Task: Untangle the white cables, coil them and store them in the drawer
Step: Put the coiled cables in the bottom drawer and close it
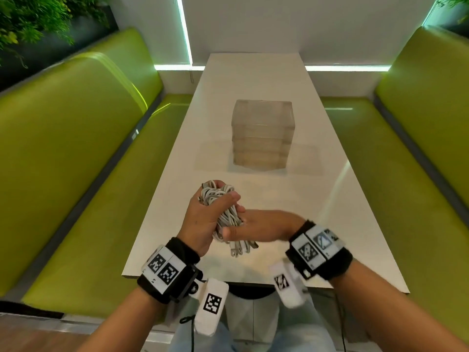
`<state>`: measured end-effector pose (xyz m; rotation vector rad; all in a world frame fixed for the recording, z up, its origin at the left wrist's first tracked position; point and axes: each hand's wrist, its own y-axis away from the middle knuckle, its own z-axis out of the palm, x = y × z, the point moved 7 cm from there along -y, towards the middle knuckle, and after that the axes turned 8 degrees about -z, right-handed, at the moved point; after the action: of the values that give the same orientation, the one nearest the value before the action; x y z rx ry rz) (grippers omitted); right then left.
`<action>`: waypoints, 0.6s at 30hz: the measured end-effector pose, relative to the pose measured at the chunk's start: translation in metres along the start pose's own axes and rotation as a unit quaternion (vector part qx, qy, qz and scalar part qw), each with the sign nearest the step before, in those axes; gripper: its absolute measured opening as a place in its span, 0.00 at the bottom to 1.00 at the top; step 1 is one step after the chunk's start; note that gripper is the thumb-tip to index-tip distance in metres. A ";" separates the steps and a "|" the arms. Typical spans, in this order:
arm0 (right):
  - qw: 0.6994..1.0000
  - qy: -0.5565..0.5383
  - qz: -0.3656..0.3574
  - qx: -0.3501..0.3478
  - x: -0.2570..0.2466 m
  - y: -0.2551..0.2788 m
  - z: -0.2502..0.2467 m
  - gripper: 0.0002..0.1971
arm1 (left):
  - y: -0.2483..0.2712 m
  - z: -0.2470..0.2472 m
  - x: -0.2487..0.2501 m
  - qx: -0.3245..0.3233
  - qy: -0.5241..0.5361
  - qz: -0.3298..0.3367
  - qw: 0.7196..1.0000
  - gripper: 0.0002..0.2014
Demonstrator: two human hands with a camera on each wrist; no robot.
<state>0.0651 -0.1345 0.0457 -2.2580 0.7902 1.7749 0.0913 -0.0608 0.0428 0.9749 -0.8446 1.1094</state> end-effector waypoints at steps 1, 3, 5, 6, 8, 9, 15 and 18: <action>0.996 0.079 0.032 -0.040 0.002 -0.005 -0.014 0.26 | -0.007 -0.006 0.004 0.017 -0.013 0.005 1.000 0.13; 0.974 0.195 0.114 -0.007 0.014 -0.017 -0.064 0.32 | -0.022 -0.018 0.015 0.049 -0.059 0.019 0.997 0.13; 0.942 0.272 0.126 0.148 0.013 -0.029 -0.129 0.29 | -0.035 -0.029 0.027 0.075 -0.097 0.024 0.992 0.14; 0.917 0.304 0.110 0.232 0.009 -0.034 -0.157 0.28 | -0.041 -0.034 0.032 0.083 -0.112 0.026 0.990 0.13; 0.871 0.322 0.112 0.354 0.007 -0.044 -0.199 0.31 | -0.050 -0.039 0.042 0.097 -0.150 0.033 0.983 0.14; 0.854 0.329 0.127 0.383 0.010 -0.049 -0.212 0.34 | -0.054 -0.041 0.045 0.103 -0.171 0.039 0.979 0.14; 0.770 0.418 0.161 0.455 0.021 -0.057 -0.216 0.32 | -0.068 -0.053 0.059 0.154 -0.259 0.088 0.949 0.14; 0.771 0.414 0.124 0.467 0.018 -0.039 -0.196 0.20 | -0.070 -0.051 0.064 0.153 -0.278 0.104 0.943 0.14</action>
<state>0.2547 -0.1930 0.0763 -2.0835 1.6723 0.0871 0.1777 -0.0028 0.0690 1.5280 -1.2779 1.1825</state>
